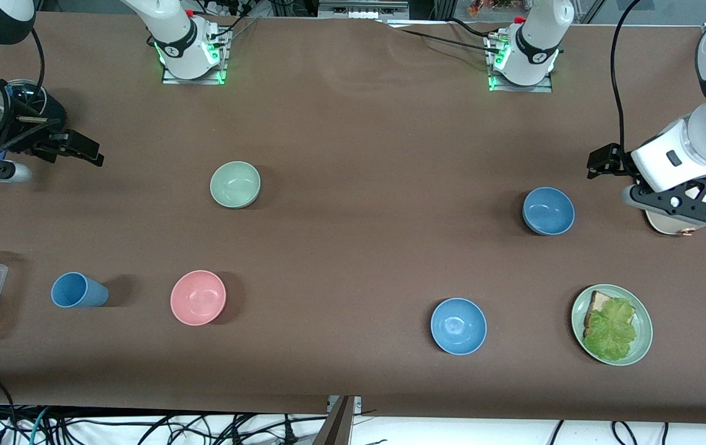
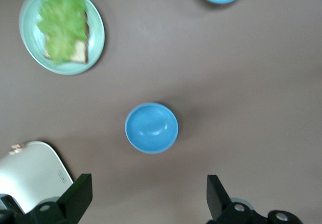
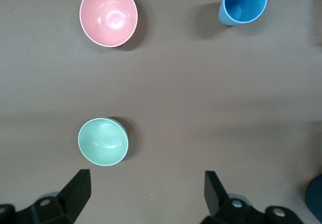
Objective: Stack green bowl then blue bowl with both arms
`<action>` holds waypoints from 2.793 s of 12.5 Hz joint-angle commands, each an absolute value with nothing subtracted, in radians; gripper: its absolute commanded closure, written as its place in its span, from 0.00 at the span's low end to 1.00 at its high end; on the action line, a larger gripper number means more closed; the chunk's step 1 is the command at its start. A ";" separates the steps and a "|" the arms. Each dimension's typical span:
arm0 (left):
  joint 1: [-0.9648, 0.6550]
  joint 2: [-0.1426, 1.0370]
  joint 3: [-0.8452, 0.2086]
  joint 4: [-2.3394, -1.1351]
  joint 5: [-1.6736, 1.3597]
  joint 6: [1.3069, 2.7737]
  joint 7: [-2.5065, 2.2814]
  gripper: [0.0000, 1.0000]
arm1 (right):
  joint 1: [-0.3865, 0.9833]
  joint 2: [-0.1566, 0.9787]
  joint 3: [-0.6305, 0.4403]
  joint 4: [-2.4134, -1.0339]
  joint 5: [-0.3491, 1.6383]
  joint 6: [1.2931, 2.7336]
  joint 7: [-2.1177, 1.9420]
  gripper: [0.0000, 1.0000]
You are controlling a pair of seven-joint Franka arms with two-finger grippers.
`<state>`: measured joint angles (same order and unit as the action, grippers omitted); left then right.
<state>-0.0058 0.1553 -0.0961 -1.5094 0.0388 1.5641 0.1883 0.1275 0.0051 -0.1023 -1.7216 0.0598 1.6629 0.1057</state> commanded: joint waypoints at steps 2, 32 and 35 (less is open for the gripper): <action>-0.028 -0.021 -0.063 -1.736 0.029 1.736 0.170 0.00 | 0.110 -0.015 -0.086 -1.738 0.049 1.655 0.080 0.00; 0.018 0.017 -0.058 -1.703 -0.009 1.671 0.067 0.00 | 0.126 -0.046 -0.017 -2.066 0.063 1.980 0.090 0.00; 0.024 0.017 -0.058 -1.703 -0.009 1.667 0.067 0.00 | 0.127 0.004 0.034 -2.201 0.066 2.211 0.109 0.00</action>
